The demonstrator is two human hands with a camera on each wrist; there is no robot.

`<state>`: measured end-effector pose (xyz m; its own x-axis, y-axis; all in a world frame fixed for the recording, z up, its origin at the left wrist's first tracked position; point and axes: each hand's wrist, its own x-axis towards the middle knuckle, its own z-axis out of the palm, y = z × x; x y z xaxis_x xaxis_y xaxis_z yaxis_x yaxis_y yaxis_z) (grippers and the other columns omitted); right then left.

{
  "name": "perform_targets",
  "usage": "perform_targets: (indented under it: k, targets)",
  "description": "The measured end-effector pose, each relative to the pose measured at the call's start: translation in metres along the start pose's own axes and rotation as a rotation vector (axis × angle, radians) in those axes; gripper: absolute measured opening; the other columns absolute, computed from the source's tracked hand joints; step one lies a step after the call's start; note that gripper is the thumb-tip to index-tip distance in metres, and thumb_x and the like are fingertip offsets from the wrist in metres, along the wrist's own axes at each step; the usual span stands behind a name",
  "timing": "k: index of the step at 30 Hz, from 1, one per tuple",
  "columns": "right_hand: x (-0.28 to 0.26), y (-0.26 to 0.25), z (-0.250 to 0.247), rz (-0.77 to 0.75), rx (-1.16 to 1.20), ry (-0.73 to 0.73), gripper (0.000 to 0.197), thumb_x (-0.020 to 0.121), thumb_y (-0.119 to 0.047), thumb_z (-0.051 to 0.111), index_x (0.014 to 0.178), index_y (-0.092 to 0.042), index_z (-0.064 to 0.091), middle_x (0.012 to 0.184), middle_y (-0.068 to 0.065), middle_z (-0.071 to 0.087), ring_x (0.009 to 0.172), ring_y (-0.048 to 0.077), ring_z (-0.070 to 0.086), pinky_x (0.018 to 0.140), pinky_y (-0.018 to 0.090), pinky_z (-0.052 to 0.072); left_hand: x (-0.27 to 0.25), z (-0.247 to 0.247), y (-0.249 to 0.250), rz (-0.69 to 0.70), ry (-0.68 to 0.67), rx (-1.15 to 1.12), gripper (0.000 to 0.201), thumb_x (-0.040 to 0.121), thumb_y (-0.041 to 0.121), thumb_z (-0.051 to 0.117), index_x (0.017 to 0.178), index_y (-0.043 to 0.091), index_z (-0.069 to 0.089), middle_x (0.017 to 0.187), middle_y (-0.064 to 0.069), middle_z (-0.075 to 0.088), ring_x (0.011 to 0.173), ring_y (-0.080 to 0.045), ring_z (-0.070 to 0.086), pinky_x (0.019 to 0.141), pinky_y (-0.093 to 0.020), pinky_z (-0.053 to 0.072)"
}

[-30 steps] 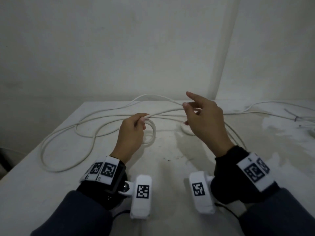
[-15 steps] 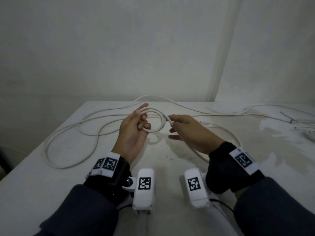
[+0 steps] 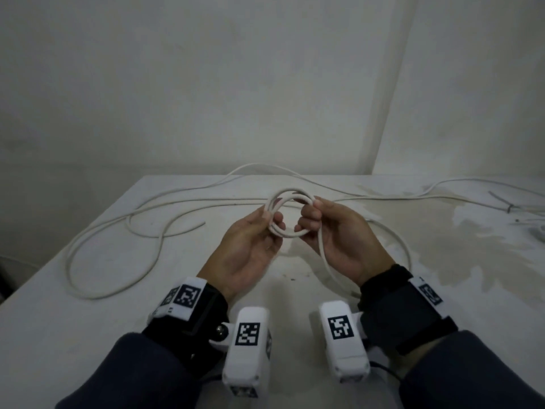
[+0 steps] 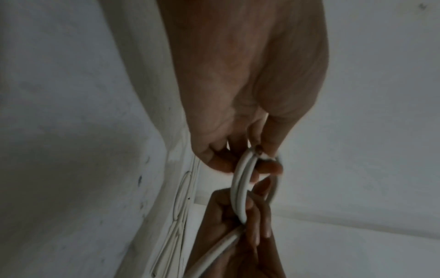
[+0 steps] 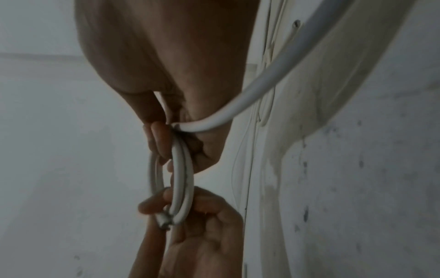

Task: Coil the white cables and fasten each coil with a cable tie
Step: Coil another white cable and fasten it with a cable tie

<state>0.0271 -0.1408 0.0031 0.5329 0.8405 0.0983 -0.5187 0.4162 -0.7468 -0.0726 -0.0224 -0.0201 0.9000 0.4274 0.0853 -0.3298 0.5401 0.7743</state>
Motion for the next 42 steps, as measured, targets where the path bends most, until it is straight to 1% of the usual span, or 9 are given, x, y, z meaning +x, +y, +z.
perform_targets:
  k: [5, 9, 14, 17, 21, 27, 33, 39, 42]
  targets:
    - [-0.002, -0.010, -0.017, 0.135, -0.154, -0.040, 0.015, 0.088, -0.008, 0.042, 0.100, -0.004, 0.049, 0.059, -0.002, 0.040, 0.046, 0.006, 0.034, 0.057, 0.023, 0.045, -0.003, -0.009, 0.012, -0.221, -0.261, 0.011, 0.039, 0.086, -0.001, 0.043, 0.122, 0.002, 0.057, 0.078, -0.004, 0.058, 0.075, -0.015, 0.061, 0.076, -0.026, 0.053]
    - [-0.006, -0.008, -0.015, 0.158, -0.504, -0.063, 0.022, 0.097, 0.000, 0.034, 0.093, -0.001, 0.056, 0.057, -0.002, 0.039, 0.046, 0.006, 0.031, 0.059, 0.026, 0.038, -0.003, -0.011, 0.016, -0.365, -0.260, 0.129, 0.043, 0.068, -0.004, 0.039, 0.094, 0.003, 0.073, 0.066, -0.003, 0.050, 0.061, -0.015, 0.054, 0.072, -0.026, 0.048]
    - [-0.009, -0.006, -0.008, 0.135, -0.666, -0.086, 0.022, 0.098, 0.000, 0.037, 0.092, 0.004, 0.058, 0.056, -0.002, 0.042, 0.045, 0.006, 0.033, 0.059, 0.028, 0.038, -0.007, 0.006, 0.018, -0.426, -0.116, 0.214, 0.033, 0.082, 0.035, 0.044, 0.075, 0.006, 0.058, 0.049, -0.002, 0.030, 0.046, -0.016, 0.031, 0.059, -0.028, 0.040]
    - [-0.012, -0.004, -0.004, 0.117, -0.718, -0.100, 0.021, 0.098, -0.001, 0.039, 0.097, 0.006, 0.059, 0.055, -0.002, 0.046, 0.046, 0.006, 0.036, 0.060, 0.027, 0.040, -0.005, 0.015, 0.011, -0.391, 0.002, 0.444, 0.053, 0.089, 0.058, 0.043, 0.056, 0.016, 0.043, 0.040, 0.004, 0.023, 0.036, -0.011, 0.022, 0.053, -0.026, 0.028]
    - [-0.015, -0.002, 0.001, 0.065, -0.750, -0.053, 0.018, 0.097, 0.000, 0.044, 0.098, 0.002, 0.062, 0.056, -0.001, 0.054, 0.047, 0.008, 0.043, 0.061, 0.026, 0.041, -0.004, 0.018, 0.008, -0.337, 0.092, 0.655, 0.053, 0.090, 0.058, 0.048, 0.057, 0.018, 0.037, 0.041, 0.007, 0.023, 0.034, -0.009, 0.018, 0.044, -0.021, 0.027]
    - [-0.016, 0.003, 0.012, -0.049, -0.716, 0.033, 0.004, 0.097, -0.011, 0.052, 0.094, -0.012, 0.054, 0.062, 0.002, 0.061, 0.056, 0.014, 0.054, 0.063, 0.027, 0.049, -0.005, 0.021, 0.008, -0.134, 0.230, 0.340, 0.058, 0.093, 0.045, 0.053, 0.044, 0.019, 0.035, 0.040, 0.006, 0.020, 0.032, -0.009, 0.020, 0.039, -0.019, 0.036]
    - [-0.018, 0.010, 0.020, 0.072, -0.638, -0.008, 0.028, 0.102, -0.026, 0.041, 0.090, -0.009, 0.059, 0.065, 0.008, 0.061, 0.065, 0.018, 0.061, 0.075, 0.032, 0.053, -0.005, 0.020, 0.000, -0.009, 0.362, 0.239, 0.043, 0.095, 0.047, 0.048, 0.070, 0.013, 0.042, 0.047, 0.001, 0.028, 0.035, -0.009, 0.029, 0.037, -0.017, 0.031]
    - [-0.016, 0.010, 0.023, 0.041, -0.414, 0.067, 0.030, 0.101, -0.026, 0.044, 0.084, -0.006, 0.060, 0.043, -0.007, 0.034, 0.035, 0.005, 0.036, 0.057, 0.022, 0.040, -0.006, 0.032, -0.009, 0.054, 0.302, 0.145, 0.059, 0.099, 0.047, 0.034, 0.050, 0.015, 0.043, 0.043, 0.003, 0.028, 0.038, -0.009, 0.032, 0.040, -0.020, 0.036]
    - [-0.014, 0.008, 0.020, 0.011, -0.371, 0.137, 0.031, 0.100, -0.024, 0.046, 0.079, -0.006, 0.059, 0.041, -0.010, 0.033, 0.033, 0.004, 0.032, 0.044, 0.018, 0.035, -0.004, 0.032, -0.014, 0.010, 0.266, 0.101, 0.053, 0.099, 0.048, 0.035, 0.079, 0.005, 0.057, 0.063, -0.003, 0.045, 0.063, -0.014, 0.050, 0.058, -0.026, 0.047]
